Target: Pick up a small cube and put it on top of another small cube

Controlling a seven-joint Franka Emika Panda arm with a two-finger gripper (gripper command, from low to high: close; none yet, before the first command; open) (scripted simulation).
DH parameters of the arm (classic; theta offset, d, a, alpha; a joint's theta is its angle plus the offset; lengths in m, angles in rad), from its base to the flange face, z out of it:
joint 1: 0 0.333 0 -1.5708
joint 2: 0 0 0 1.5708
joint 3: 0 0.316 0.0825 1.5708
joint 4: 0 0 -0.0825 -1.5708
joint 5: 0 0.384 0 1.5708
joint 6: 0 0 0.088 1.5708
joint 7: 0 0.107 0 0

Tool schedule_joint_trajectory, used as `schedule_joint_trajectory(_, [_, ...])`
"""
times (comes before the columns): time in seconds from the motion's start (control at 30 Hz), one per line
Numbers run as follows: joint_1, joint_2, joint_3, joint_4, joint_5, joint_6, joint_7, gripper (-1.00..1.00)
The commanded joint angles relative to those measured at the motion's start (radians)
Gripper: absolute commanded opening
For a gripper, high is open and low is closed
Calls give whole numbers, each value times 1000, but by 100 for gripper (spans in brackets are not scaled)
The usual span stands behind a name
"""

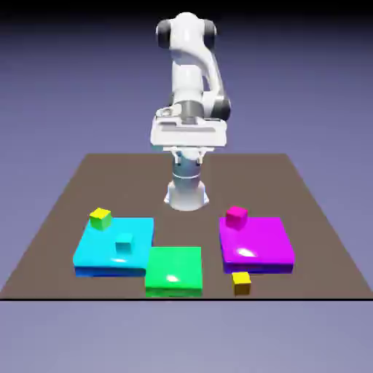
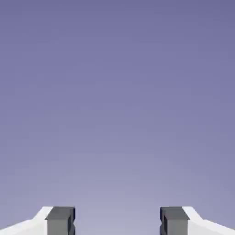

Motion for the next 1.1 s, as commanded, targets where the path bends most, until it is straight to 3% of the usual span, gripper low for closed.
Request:
schedule_joint_trajectory(0.0, [5, 36, 4, 15, -21, -2, 28, 0])
schedule_joint_trajectory(0.83, [121, 877, 98, 367, -504, -39, 684, 0])
schedule_joint_trajectory(1.03, [256, 1090, -57, 471, -570, 87, 764, 0])
schedule_joint_trajectory(1.07, [256, 1090, -57, 471, -570, 87, 764, -100])
